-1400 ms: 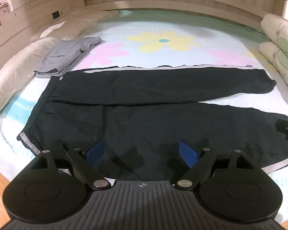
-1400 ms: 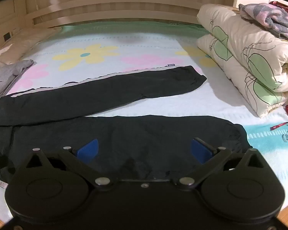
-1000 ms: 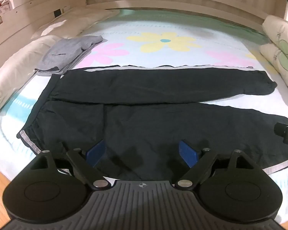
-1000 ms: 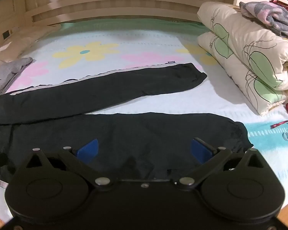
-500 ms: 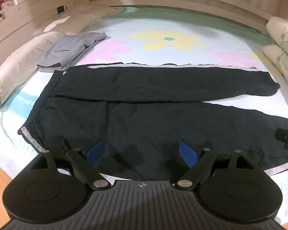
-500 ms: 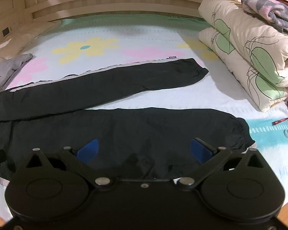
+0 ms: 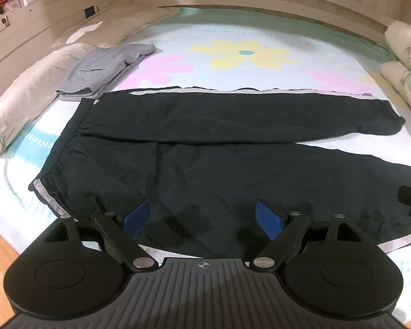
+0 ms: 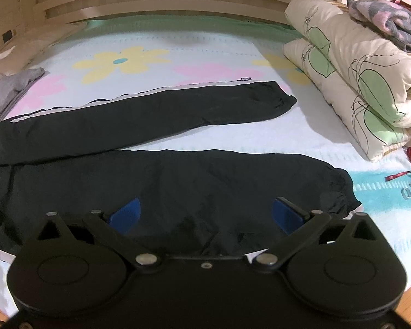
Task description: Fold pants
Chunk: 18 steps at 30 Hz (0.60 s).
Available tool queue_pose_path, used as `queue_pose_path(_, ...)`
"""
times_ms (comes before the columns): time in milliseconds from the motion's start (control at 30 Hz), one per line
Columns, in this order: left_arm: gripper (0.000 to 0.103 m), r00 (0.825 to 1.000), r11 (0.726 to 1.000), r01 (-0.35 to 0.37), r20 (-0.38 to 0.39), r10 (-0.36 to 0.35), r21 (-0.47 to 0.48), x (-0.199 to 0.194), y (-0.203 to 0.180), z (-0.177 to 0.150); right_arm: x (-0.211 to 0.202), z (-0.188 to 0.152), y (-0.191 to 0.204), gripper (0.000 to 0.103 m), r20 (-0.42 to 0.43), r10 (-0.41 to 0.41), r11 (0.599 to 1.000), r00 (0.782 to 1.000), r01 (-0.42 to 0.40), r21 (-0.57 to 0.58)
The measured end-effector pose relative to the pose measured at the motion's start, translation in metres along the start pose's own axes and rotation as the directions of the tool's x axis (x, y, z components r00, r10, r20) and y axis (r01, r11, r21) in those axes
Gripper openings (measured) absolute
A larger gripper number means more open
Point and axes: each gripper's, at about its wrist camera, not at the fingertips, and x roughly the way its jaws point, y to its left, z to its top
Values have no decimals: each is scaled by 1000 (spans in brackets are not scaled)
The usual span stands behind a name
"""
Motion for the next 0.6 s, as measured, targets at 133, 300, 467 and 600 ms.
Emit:
queue_pose_path(133,84,1000,1000,-7,7,7,3,0,0,-1,0,0,-1,102,-3,-4,1000,1000,4,3)
queue_pose_path(300,84,999,1000,-15,29,14,11,0,0,0,1,2,-2,102,-9,-7,1000,1000,7,10)
queue_pose_path(467,84,999,1000,-3,32,3,10,1,1,0,1,3,-2,102,-10,-9,1000,1000,10,13)
queue_pose_path(600,84,1000,1000,7,27,-7,-1,2,3,1,1,3,-2,102,-15,-11,1000,1000,11,12)
